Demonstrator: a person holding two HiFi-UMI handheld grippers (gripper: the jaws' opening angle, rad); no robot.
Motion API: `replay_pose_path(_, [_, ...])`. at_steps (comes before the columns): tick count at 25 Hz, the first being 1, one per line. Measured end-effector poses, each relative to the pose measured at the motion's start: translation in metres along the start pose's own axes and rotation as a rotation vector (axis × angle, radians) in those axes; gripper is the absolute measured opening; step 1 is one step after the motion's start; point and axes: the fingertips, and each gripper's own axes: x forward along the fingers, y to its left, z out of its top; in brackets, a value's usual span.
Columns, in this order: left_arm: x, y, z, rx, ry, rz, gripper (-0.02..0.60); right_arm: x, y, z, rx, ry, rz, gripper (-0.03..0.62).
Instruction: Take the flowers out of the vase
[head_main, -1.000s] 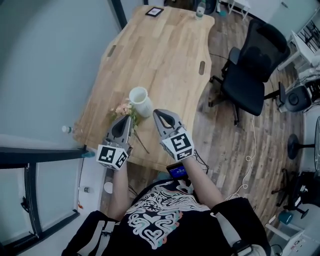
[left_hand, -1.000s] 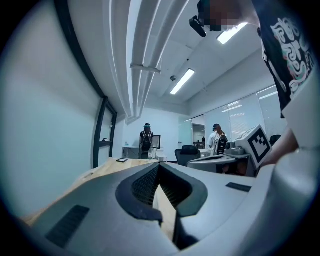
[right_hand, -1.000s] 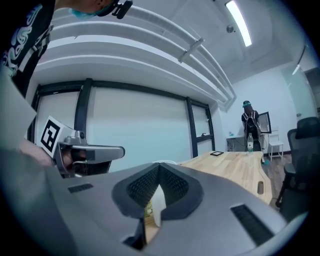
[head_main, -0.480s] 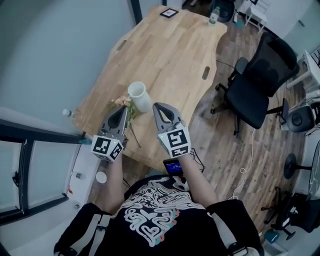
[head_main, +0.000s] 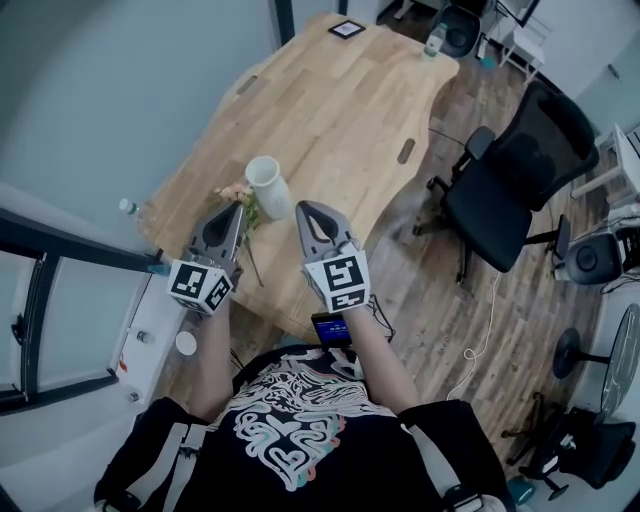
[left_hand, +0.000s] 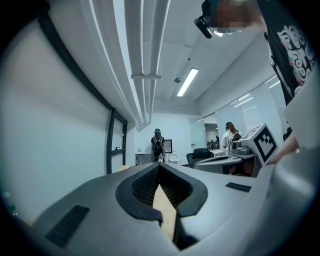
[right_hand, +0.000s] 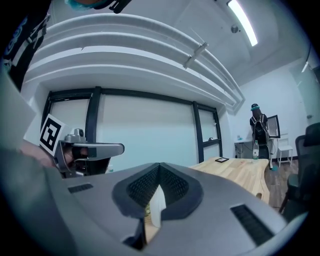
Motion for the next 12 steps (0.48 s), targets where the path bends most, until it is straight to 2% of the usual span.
replay_pose_path(6, [-0.0052, -0.0039, -0.0026, -0.023, -0.009, 0.025, 0.003, -0.0041, -0.0008, -0.0008, -0.006, -0.001, 0.016, 0.006])
replay_pose_path(12, [-0.0035, -0.0082, 0.0006, 0.0, -0.006, 0.03, 0.003, -0.0041, -0.0017, -0.0019, -0.025, -0.001, 0.024, 0.006])
